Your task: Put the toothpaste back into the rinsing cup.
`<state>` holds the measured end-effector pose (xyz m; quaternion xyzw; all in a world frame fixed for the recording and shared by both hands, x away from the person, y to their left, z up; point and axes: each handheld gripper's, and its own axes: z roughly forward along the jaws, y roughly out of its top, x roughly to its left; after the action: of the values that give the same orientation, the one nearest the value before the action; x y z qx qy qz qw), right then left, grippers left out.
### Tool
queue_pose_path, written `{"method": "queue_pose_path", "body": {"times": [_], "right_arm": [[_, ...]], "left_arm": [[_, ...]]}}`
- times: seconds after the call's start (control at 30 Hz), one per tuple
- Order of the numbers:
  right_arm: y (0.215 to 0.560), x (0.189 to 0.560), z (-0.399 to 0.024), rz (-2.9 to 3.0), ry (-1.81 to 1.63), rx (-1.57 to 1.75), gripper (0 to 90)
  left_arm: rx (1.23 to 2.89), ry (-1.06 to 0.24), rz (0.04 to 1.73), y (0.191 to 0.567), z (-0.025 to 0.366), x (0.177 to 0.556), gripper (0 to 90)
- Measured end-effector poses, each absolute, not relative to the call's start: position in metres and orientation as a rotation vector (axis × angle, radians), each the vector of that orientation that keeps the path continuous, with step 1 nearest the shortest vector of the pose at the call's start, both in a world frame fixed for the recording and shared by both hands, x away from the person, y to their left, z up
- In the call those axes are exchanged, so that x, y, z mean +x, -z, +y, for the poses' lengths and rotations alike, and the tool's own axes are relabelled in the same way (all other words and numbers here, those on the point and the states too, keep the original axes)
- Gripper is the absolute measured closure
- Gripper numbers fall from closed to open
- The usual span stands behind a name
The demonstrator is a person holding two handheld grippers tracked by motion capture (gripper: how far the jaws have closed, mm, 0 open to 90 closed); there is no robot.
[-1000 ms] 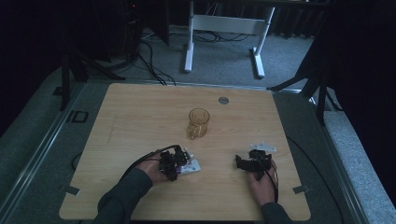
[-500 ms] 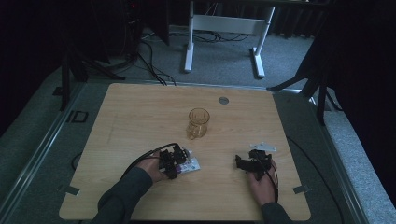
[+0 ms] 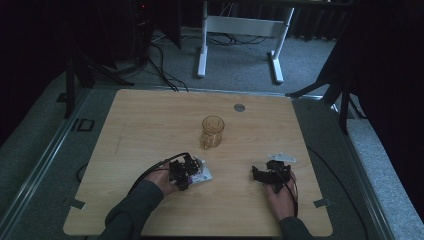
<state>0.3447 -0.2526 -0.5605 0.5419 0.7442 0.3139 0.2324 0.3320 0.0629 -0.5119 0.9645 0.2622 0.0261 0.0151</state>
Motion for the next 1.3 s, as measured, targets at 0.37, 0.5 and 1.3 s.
{"method": "queue_pose_path", "body": {"times": [0.37, 0.5, 1.3], "right_arm": [[0.56, 0.345, -0.252, 2.045, -0.865, 1.49, 12.4], [0.56, 0.345, -0.252, 2.044, -0.865, 1.491, 12.4], [0.56, 0.345, -0.252, 2.045, -0.865, 1.491, 12.4]], "left_arm": [[2.904, -0.087, 0.959, 0.501, 0.081, 0.333, 72.1], [2.861, -0.103, 0.99, 0.495, 0.087, 0.334, 72.1], [2.678, -0.198, 1.137, 0.471, 0.113, 0.341, 72.2]]}}
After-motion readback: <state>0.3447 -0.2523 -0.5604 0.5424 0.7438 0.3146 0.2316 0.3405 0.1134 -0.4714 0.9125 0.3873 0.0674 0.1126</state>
